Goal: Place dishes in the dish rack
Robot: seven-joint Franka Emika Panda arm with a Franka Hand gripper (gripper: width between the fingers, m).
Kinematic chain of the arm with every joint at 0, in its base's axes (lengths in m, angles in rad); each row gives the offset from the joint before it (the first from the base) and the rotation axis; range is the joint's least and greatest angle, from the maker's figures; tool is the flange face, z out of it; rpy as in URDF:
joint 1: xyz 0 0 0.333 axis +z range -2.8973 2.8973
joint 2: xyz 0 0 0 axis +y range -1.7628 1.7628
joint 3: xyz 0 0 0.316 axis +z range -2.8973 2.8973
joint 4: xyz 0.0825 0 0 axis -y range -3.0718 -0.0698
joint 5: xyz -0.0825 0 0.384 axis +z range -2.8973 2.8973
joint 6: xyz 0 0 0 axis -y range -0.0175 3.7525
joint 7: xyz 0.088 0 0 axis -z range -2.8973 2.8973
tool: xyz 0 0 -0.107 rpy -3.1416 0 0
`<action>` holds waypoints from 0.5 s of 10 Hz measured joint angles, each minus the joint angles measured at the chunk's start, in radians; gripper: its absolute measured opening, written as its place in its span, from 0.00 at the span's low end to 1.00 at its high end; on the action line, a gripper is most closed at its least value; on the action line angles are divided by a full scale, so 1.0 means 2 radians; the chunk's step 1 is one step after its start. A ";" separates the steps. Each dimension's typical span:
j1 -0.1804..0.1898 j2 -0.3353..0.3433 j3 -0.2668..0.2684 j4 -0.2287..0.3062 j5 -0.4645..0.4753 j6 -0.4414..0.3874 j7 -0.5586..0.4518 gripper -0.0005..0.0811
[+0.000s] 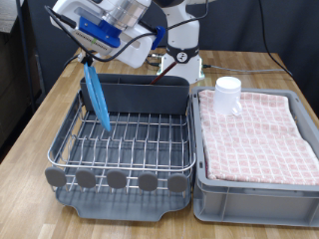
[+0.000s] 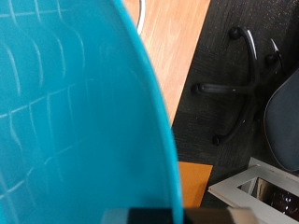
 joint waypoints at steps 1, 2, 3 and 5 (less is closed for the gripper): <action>0.000 0.008 -0.003 0.000 -0.004 0.003 0.008 0.03; 0.000 0.015 -0.006 0.001 -0.009 0.007 0.015 0.03; 0.000 0.022 -0.008 0.001 -0.011 0.011 0.020 0.03; 0.000 0.037 -0.013 0.003 -0.012 0.023 0.027 0.03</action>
